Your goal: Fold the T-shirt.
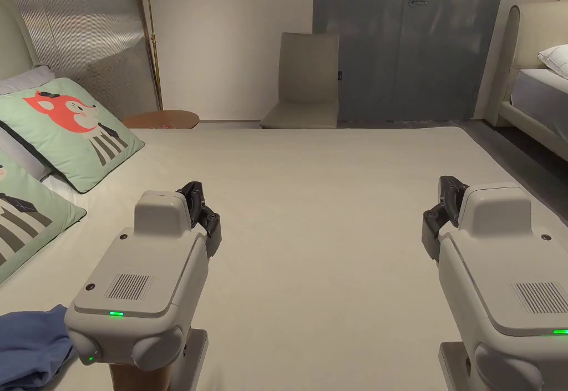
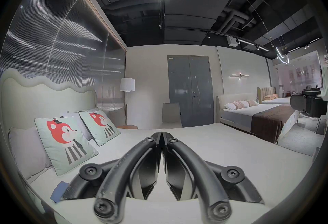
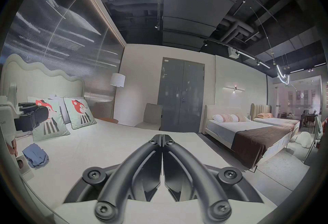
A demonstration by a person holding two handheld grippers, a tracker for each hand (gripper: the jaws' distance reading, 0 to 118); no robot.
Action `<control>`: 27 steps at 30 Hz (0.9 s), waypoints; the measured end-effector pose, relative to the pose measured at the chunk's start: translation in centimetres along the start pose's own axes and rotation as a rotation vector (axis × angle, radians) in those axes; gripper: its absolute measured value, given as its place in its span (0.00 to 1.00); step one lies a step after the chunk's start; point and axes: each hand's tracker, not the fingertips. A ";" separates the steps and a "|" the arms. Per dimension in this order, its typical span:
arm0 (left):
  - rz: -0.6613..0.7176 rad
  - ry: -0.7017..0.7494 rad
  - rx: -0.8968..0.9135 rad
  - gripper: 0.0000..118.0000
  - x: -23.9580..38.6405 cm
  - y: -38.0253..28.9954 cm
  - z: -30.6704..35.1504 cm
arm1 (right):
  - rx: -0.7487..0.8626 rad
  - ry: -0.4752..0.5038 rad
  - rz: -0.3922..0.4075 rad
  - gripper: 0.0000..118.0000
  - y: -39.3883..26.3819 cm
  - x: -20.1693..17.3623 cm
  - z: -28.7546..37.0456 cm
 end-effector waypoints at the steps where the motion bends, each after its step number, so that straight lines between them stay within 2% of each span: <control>1: 0.000 0.001 -0.001 0.00 0.0 0.0 0.0 | 0.000 0.000 0.001 0.00 0.0 0.0 0.0; 8: 0.005 0.004 0.002 0.00 -0.1 -0.3 -0.1 | -0.001 -0.002 0.002 0.01 -0.1 -0.1 0.0; 9: 0.011 0.008 0.006 0.04 -0.2 -0.3 -0.1 | -0.004 -0.002 0.002 0.04 -0.1 -0.1 -0.1; 10: 0.016 0.009 0.008 0.13 -0.3 -0.3 -0.1 | -0.009 -0.003 0.004 0.14 -0.1 -0.1 -0.1; 11: 0.023 0.003 0.005 0.27 -0.4 -0.3 0.0 | -0.013 -0.001 0.006 0.32 -0.2 -0.1 -0.1; 12: 0.033 0.001 0.005 0.50 -0.5 -0.3 0.0 | -0.016 -0.001 0.003 0.59 -0.3 -0.1 -0.2; 13: 0.038 0.002 0.002 0.68 -0.5 -0.3 -0.1 | -0.023 -0.001 0.002 0.77 -0.4 0.0 -0.3; 14: 0.039 0.004 -0.006 0.84 -0.5 -0.3 -0.2 | -0.031 -0.002 -0.001 0.90 -0.5 0.0 -0.4; 15: 0.038 0.005 -0.009 0.94 -0.9 -0.4 -0.4 | -0.034 -0.010 -0.003 0.99 -0.6 0.0 -0.5; 18: 0.038 0.011 0.014 0.94 -1.0 -0.6 -0.1 | -0.025 -0.041 0.002 0.99 -1.5 0.3 -0.7; 27: 0.012 0.017 0.015 0.94 -0.5 -0.4 0.2 | -0.032 -0.027 -0.015 1.00 -1.6 0.7 -1.1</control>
